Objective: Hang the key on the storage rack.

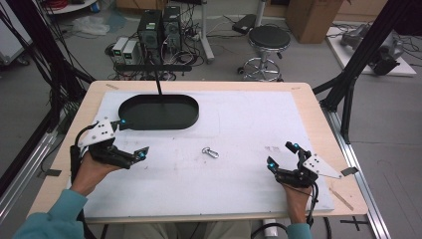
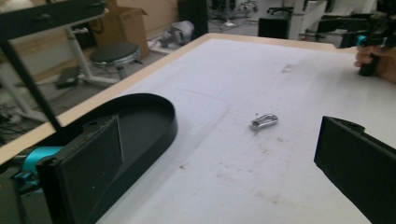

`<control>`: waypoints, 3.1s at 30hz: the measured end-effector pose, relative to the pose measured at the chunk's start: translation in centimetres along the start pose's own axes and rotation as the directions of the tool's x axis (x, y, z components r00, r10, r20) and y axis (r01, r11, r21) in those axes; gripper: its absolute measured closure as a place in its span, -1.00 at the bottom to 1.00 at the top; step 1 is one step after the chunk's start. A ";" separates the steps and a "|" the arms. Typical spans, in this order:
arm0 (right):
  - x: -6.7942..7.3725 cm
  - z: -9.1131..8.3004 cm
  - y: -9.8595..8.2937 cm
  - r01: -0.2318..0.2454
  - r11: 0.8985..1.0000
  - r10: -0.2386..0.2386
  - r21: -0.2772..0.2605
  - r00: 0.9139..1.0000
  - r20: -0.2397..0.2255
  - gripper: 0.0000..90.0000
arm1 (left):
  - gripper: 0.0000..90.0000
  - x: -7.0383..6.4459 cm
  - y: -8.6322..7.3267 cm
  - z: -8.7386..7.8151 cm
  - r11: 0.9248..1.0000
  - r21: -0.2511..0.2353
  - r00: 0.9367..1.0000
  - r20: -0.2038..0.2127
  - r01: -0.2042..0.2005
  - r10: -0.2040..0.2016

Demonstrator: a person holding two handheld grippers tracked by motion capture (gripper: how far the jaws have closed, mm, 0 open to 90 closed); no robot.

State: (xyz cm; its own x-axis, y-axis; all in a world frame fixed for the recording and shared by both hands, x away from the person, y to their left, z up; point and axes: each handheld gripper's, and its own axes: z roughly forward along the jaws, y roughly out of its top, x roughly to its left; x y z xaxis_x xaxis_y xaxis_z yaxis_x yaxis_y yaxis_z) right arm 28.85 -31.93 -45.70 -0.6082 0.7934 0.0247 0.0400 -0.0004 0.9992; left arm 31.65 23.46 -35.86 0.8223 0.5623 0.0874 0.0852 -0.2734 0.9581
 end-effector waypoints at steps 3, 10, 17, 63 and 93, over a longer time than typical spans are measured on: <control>0.0 0.0 0.0 0.000 1.000 0.000 0.000 1.000 -0.001 -0.80 | -0.96 -0.1 0.6 0.8 1.000 0.007 1.000 0.012 -0.013 0.013; 0.0 0.0 0.0 0.003 1.000 -0.003 0.002 1.000 0.000 -0.80 | -0.96 -0.3 2.0 3.2 0.999 0.046 0.998 0.057 -0.027 0.025; 0.0 0.0 0.0 0.002 1.000 -0.002 0.000 1.000 0.000 -0.80 | -0.96 -0.7 3.0 6.4 0.992 0.113 0.994 0.093 -0.063 0.052; 0.1 0.0 0.0 0.006 1.000 -0.006 0.006 1.000 -0.001 -0.80 | -0.96 -3.0 1.2 19.1 0.866 0.472 0.967 0.252 -0.166 0.048; 0.1 0.0 0.0 0.004 1.000 -0.004 0.006 1.000 -0.002 -0.80 | 0.16 -3.2 0.3 20.8 0.817 0.551 0.959 0.282 -0.172 0.012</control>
State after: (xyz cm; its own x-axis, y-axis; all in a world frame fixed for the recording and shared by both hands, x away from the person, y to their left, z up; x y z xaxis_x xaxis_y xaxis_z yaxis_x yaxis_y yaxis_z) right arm 28.81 -31.81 -45.68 -0.6102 0.7920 0.0210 0.0426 0.0063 0.9991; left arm 40.77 5.33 -41.49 0.9484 0.3165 0.0182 0.2384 -0.7498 0.6173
